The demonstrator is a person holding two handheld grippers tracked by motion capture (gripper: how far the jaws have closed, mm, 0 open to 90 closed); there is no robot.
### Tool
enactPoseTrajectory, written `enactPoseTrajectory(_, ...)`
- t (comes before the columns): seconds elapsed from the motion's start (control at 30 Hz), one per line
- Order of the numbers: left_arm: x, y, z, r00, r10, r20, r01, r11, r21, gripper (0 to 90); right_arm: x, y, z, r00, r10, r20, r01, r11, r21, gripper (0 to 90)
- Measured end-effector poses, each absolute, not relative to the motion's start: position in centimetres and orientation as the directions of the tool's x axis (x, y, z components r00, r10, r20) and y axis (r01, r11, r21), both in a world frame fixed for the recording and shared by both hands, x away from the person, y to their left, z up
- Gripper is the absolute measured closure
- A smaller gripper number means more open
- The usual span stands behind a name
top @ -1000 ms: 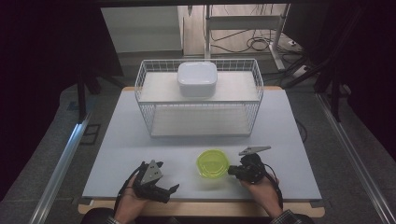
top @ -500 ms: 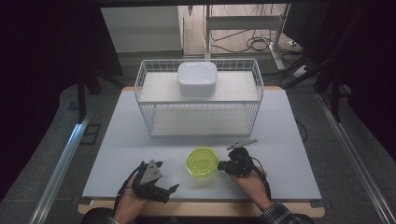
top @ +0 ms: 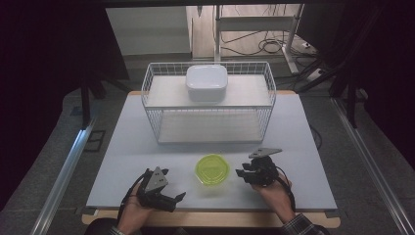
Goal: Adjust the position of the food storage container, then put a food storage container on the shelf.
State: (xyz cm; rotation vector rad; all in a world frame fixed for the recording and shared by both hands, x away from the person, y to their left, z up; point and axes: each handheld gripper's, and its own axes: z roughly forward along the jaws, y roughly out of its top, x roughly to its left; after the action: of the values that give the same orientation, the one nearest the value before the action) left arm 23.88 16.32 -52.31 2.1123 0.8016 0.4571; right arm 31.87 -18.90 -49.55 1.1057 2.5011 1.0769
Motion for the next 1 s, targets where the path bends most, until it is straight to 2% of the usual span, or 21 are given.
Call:
enactPoseTrajectory(0.3, 24.0, 16.8, -52.1, 0.717, 0.696, 0.043, 0.393, -0.454, 0.8, 2.5, 31.5, -20.2, -48.9, -0.713, 0.7, 0.03, 0.485, 0.462, 0.743, 28.1)
enactPoseTrajectory(0.77, 24.0, 16.9, -52.1, 0.712, 0.7, 0.051, 0.39, -0.455, 0.801, 2.4, 31.3, -20.6, -49.6, -0.731, 0.682, 0.012, 0.462, 0.483, 0.743, 10.7)
enactPoseTrajectory(1.0, 24.0, 16.9, -52.2, 0.714, 0.698, 0.051, 0.39, -0.458, 0.799, 2.4, 31.3, -20.2, -49.5, -0.751, 0.66, 0.028, 0.456, 0.487, 0.745, 8.1)
